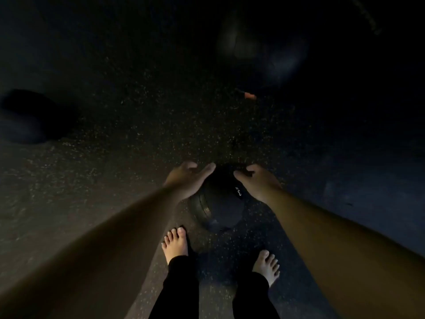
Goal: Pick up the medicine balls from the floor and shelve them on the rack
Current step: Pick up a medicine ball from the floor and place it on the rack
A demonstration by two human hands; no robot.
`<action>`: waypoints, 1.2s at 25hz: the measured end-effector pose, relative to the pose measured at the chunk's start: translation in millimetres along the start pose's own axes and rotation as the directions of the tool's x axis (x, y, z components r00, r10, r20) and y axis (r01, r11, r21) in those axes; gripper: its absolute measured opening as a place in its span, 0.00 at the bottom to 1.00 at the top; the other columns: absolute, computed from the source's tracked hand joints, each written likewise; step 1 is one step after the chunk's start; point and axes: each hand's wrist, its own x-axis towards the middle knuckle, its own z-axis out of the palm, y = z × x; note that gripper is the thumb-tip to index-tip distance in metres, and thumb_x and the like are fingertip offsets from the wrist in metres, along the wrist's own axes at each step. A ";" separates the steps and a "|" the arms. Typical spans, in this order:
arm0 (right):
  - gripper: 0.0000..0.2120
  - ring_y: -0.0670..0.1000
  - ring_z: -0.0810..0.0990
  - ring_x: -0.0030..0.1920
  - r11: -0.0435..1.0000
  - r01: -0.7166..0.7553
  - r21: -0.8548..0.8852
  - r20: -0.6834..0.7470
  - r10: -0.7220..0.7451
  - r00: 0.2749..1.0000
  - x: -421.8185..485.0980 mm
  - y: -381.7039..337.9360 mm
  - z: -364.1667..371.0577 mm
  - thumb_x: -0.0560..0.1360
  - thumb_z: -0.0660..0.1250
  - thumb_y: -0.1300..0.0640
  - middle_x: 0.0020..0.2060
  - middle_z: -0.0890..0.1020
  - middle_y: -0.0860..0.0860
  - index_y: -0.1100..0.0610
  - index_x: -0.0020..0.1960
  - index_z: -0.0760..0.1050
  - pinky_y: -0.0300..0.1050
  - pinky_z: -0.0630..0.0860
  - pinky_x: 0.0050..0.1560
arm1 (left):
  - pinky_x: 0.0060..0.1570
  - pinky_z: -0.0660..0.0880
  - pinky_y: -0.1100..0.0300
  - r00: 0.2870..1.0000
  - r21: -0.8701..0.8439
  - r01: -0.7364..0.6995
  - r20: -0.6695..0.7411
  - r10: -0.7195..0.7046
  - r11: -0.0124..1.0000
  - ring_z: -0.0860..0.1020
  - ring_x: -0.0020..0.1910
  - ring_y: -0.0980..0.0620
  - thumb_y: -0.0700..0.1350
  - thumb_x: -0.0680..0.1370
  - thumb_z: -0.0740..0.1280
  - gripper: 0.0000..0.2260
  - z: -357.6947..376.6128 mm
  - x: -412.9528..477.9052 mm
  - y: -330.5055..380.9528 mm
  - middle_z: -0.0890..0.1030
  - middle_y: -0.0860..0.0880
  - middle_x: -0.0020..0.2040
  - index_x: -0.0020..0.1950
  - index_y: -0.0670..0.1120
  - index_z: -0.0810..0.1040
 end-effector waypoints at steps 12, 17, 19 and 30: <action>0.57 0.65 0.66 0.76 0.971 -0.169 0.170 0.072 0.158 0.985 114.7 53.3 122.4 0.59 0.63 0.15 0.80 0.64 0.57 0.41 0.81 0.59 0.64 0.69 0.72 | 0.70 0.64 0.25 0.815 -0.481 0.577 0.296 -0.498 0.660 0.65 0.79 0.30 0.83 0.42 0.72 0.75 103.8 105.7 -95.9 0.64 0.37 0.83 0.84 0.50 0.62; 0.53 0.61 0.72 0.70 0.948 -0.119 0.296 -0.026 0.132 0.991 70.9 37.8 104.7 0.56 0.66 0.18 0.75 0.71 0.53 0.38 0.77 0.66 0.61 0.74 0.68 | 0.42 0.72 0.55 0.914 -0.575 0.395 0.164 -0.372 0.716 0.76 0.46 0.50 0.81 0.51 0.72 0.58 89.5 76.7 -80.8 0.77 0.43 0.70 0.77 0.58 0.72; 0.53 0.60 0.72 0.70 0.946 -0.057 0.319 -0.082 0.088 0.993 41.7 6.4 77.3 0.56 0.65 0.18 0.75 0.70 0.52 0.37 0.77 0.64 0.61 0.75 0.67 | 0.41 0.68 0.57 0.954 -0.588 0.284 0.095 -0.285 0.757 0.74 0.45 0.52 0.82 0.52 0.71 0.56 59.7 55.9 -56.5 0.78 0.45 0.69 0.76 0.59 0.72; 0.53 0.60 0.72 0.70 0.817 0.463 0.345 -0.438 -0.296 0.849 -234.2 -327.2 -190.2 0.56 0.63 0.18 0.74 0.68 0.52 0.36 0.77 0.61 0.60 0.75 0.66 | 0.50 0.75 0.52 0.925 -0.541 -0.294 -0.368 0.092 0.788 0.76 0.55 0.46 0.82 0.55 0.70 0.57 -309.5 -196.6 218.7 0.77 0.47 0.72 0.80 0.58 0.69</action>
